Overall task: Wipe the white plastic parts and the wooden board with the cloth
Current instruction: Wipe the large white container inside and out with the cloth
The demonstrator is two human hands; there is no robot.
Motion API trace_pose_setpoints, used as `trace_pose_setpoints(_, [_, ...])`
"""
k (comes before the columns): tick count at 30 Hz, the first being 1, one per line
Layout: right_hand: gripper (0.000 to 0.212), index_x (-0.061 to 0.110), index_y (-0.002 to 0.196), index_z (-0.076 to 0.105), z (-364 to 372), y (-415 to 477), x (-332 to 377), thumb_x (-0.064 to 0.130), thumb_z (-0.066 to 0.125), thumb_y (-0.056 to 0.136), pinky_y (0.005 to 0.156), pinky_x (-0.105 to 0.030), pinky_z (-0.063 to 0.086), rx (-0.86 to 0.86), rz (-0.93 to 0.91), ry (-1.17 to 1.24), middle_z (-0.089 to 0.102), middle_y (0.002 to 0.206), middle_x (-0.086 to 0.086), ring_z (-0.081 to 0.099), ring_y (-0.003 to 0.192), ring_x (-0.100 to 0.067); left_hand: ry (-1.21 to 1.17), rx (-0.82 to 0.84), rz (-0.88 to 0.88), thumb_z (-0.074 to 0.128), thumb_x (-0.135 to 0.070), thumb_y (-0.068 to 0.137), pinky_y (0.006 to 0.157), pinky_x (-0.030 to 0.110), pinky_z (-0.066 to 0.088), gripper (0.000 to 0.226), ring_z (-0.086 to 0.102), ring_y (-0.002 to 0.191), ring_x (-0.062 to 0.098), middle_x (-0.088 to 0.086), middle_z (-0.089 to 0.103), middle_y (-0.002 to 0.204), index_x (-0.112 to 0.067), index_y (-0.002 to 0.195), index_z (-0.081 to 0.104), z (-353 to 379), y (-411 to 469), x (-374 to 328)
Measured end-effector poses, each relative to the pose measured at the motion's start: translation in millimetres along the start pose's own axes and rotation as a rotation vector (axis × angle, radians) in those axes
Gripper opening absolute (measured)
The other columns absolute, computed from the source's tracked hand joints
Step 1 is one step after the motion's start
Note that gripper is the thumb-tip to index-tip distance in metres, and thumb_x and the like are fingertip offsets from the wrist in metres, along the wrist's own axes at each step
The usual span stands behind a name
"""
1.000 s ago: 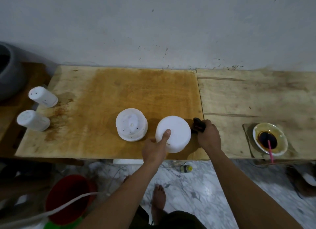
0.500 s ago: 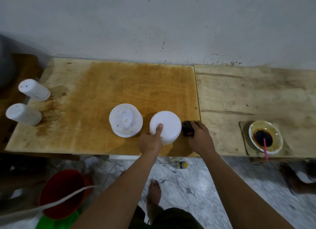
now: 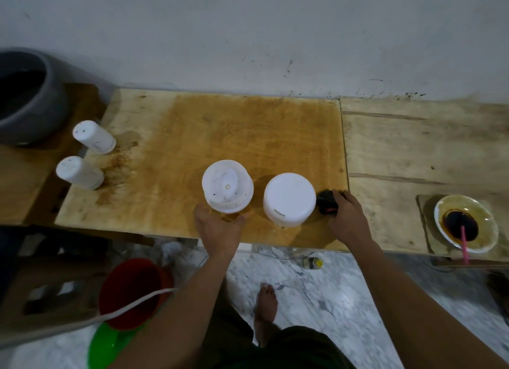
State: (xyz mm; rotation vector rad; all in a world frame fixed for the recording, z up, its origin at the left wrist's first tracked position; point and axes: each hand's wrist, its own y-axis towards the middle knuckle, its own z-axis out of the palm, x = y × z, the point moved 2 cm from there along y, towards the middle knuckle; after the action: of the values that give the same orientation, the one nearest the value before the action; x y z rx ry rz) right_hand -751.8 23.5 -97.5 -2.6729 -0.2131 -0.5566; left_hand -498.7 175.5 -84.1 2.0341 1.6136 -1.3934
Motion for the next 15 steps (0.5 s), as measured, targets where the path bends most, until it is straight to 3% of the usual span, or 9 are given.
trace_pose_setpoints(2, [0.068, 0.009, 0.151, 0.036, -0.2, 0.9, 0.1, 0.001, 0.053, 0.086, 0.115, -0.049, 0.034, -0.001, -0.006, 0.009, 0.034, 0.156, -0.017, 0.024, 0.147, -0.032, 0.015, 0.053, 0.115, 0.101, -0.036, 0.050, 0.107, 0.046, 0.048, 0.125, 0.046, 0.135, 0.027, 0.003, 0.043, 0.146, -0.018, 0.150, 0.028, -0.2, 8.3, -2.4])
trace_pose_setpoints(6, [0.069, 0.010, 0.151, 0.038, -2.8, 4.6, 2.8, -0.002, 0.051, 0.084, 0.115, -0.045, 0.035, 0.008, -0.004, 0.021, 0.036, 0.155, -0.015, 0.028, 0.145, -0.032, 0.001, 0.069, 0.181, 0.100, -0.049, 0.046, 0.114, 0.047, 0.041, 0.140, 0.037, 0.144, 0.024, 0.001, 0.037, 0.155, -0.028, 0.156, 0.017, 2.9, 16.5, -9.0])
trace_pose_setpoints(10, [0.066, 0.011, 0.148, 0.042, -6.2, 4.7, 5.0, -0.004, 0.051, 0.084, 0.111, -0.044, 0.039, 0.004, -0.015, 0.017, 0.041, 0.151, -0.015, 0.037, 0.139, -0.033, -0.031, 0.028, 0.190, 0.097, -0.054, 0.050, 0.109, 0.043, 0.042, 0.138, 0.038, 0.143, 0.024, 0.000, 0.036, 0.156, -0.029, 0.157, 0.013, 6.1, 20.6, -17.2])
trace_pose_setpoints(15, [0.063, 0.012, 0.146, 0.047, -13.2, 1.5, 14.6, -0.002, 0.050, 0.085, 0.104, -0.044, 0.045, -0.009, -0.004, -0.015, 0.048, 0.145, -0.015, 0.047, 0.130, -0.035, -0.016, 0.014, 0.207, 0.095, -0.053, 0.056, 0.112, 0.045, 0.043, 0.127, 0.042, 0.142, 0.026, 0.002, 0.042, 0.155, -0.027, 0.156, 0.021, 4.9, 29.1, -18.3])
